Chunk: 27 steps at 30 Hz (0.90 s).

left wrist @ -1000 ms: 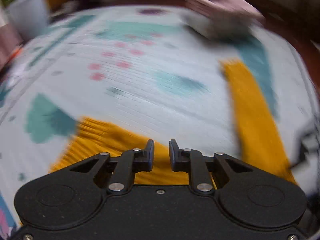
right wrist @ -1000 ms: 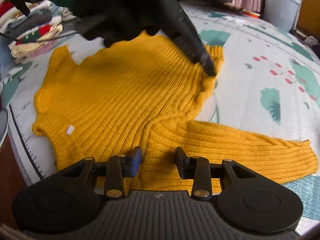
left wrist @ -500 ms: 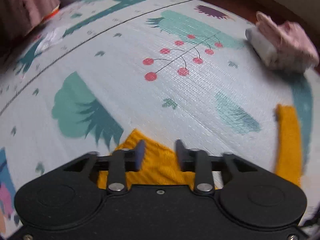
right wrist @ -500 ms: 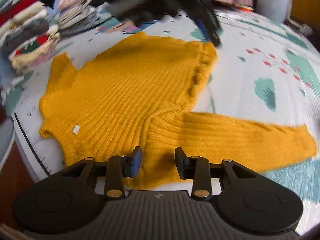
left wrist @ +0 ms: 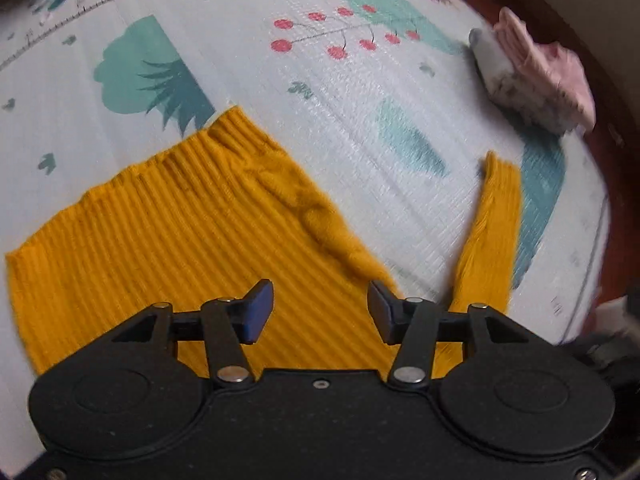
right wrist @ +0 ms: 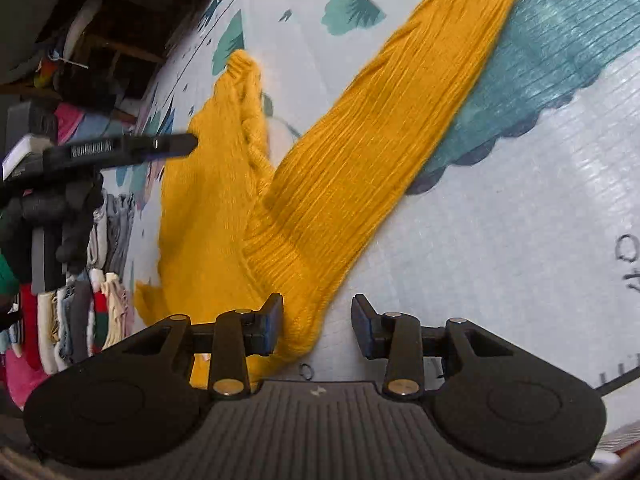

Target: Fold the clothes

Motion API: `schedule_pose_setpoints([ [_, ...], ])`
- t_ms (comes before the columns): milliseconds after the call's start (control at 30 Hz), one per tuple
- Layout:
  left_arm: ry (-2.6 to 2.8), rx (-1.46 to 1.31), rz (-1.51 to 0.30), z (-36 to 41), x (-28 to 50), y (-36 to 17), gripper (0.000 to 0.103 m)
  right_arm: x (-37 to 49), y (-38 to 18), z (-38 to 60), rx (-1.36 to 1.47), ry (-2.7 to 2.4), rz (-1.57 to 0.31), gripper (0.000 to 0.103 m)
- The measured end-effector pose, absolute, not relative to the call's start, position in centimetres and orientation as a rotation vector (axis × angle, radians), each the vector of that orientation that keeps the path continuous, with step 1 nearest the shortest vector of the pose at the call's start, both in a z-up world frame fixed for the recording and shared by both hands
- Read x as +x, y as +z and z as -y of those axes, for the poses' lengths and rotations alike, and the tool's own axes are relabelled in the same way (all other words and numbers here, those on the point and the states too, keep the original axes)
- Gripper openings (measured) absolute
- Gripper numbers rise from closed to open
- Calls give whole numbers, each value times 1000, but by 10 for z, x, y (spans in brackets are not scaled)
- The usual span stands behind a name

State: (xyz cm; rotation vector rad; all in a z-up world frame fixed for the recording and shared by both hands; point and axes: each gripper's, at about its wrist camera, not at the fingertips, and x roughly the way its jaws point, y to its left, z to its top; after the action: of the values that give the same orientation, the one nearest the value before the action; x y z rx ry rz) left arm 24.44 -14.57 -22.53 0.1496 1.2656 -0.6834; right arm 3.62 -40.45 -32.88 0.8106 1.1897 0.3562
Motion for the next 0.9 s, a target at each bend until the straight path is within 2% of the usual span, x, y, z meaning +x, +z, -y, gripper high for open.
schedule_pose_setpoints([
  [300,-561,-49,-1328,159,291,-235,50,45,-326,377,750,420,-1181,40],
  [733,-459,96,-1298,211,308,-253,48,49,-322,361,650,420,-1065,38],
  [767,-453,114,-1306,215,308,-255,46,49,-322,362,641,423,-1059,38],
  [900,-436,239,-1296,228,302,-265,41,47,-321,357,553,414,-1037,24],
])
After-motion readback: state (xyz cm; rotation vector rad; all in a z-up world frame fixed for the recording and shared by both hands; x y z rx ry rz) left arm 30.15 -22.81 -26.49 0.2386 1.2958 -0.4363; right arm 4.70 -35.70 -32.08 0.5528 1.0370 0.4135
